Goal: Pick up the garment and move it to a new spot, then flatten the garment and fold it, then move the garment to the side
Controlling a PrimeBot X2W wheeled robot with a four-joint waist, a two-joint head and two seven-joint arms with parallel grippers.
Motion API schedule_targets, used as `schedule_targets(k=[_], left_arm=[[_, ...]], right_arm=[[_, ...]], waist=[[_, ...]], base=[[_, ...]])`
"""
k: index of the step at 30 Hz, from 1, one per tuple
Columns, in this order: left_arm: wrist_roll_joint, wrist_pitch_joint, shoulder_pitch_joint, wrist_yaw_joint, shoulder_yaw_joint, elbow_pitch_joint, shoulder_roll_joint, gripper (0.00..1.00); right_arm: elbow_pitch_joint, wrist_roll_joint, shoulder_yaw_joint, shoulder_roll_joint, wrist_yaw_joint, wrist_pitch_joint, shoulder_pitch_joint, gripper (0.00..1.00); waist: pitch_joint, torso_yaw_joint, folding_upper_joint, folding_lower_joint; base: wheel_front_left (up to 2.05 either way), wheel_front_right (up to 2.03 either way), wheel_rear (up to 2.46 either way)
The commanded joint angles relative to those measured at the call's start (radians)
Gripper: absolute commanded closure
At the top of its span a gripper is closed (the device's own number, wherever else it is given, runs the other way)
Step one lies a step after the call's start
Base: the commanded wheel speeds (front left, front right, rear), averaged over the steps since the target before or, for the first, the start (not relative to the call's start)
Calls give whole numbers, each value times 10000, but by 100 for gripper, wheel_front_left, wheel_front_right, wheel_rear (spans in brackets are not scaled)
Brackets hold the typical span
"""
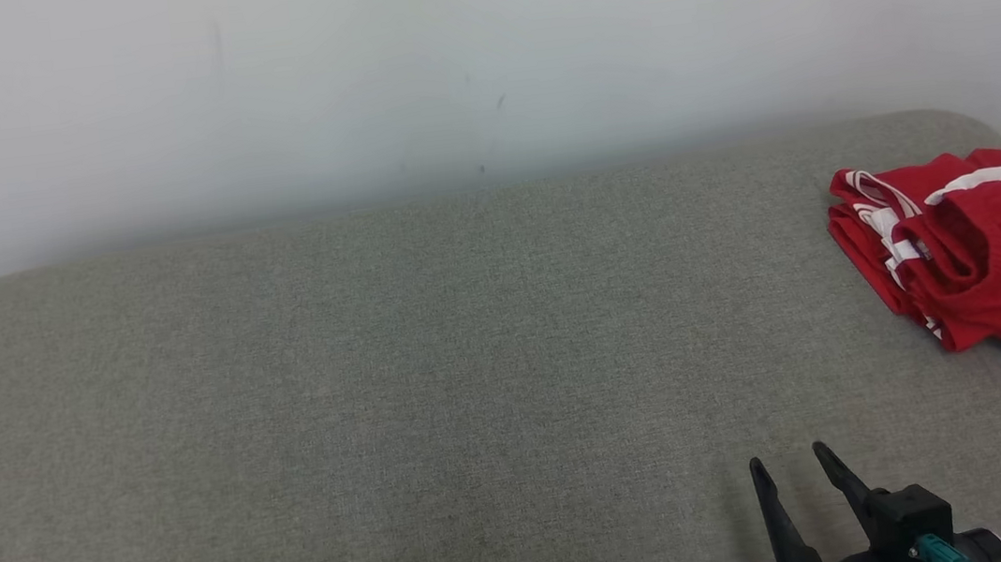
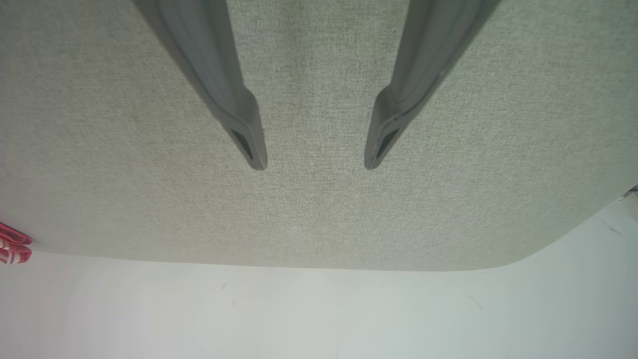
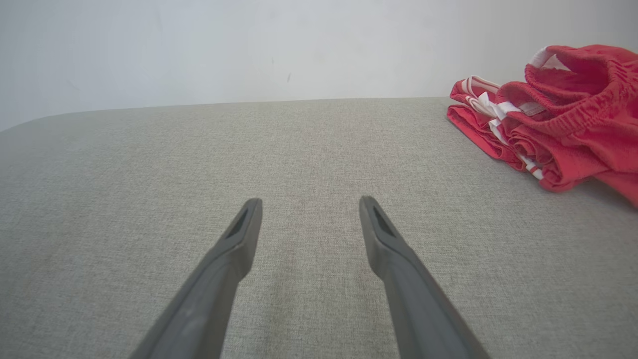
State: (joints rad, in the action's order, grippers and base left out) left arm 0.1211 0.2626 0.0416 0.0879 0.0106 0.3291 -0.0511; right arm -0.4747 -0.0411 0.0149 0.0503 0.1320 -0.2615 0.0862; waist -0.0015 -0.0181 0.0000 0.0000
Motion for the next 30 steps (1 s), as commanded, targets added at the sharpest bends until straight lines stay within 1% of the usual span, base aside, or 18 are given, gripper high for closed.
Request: schedule_targets(k=[1,3,5,6,9,13,19,20,30], left_arm=[[8,25,72,9,28,3,11,0],[164,25,66,43,48,47,9,0],[412,25,73,124,-3,183,12,0],[479,-5,-7,105,-12,194,4,100],[544,-53,-2,98,9,465,19,100],[1331,-345,-180,117,159,493,18,100],[2506,-610,-270,145,198,340,16,100],[2506,-610,-270,145,198,340,16,100],[4262,-1010,-424,183,274,120,13,100]], right_arm=[[-18,103,-54,2,-33,-40,4,0],[-67,257,-40,-6,-33,-40,-1,0],[-167,173,-13,-8,-33,-39,13,0],[-175,209,-42,10,0,5,5,100],[-419,166,-75,-10,0,99,-94,100],[-402,-680,-283,-9,-1,426,58,100],[-118,-1996,-320,-9,-2,681,31,100],[-118,-1996,-320,-9,-2,681,31,100],[300,-3944,-388,-7,-4,1049,10,100]], waist=[[6,0,0,0],[11,3,0,0],[11,-5,0,0],[11,-4,0,0],[12,-3,0,1],[11,3,0,1],[12,11,0,1],[12,11,0,1],[15,26,0,1]], base=[[0,0,0],[0,0,0],[0,0,0],[0,0,0],[0,0,0],[0,0,0],[0,0,0],[0,0,0],[0,0,0]])
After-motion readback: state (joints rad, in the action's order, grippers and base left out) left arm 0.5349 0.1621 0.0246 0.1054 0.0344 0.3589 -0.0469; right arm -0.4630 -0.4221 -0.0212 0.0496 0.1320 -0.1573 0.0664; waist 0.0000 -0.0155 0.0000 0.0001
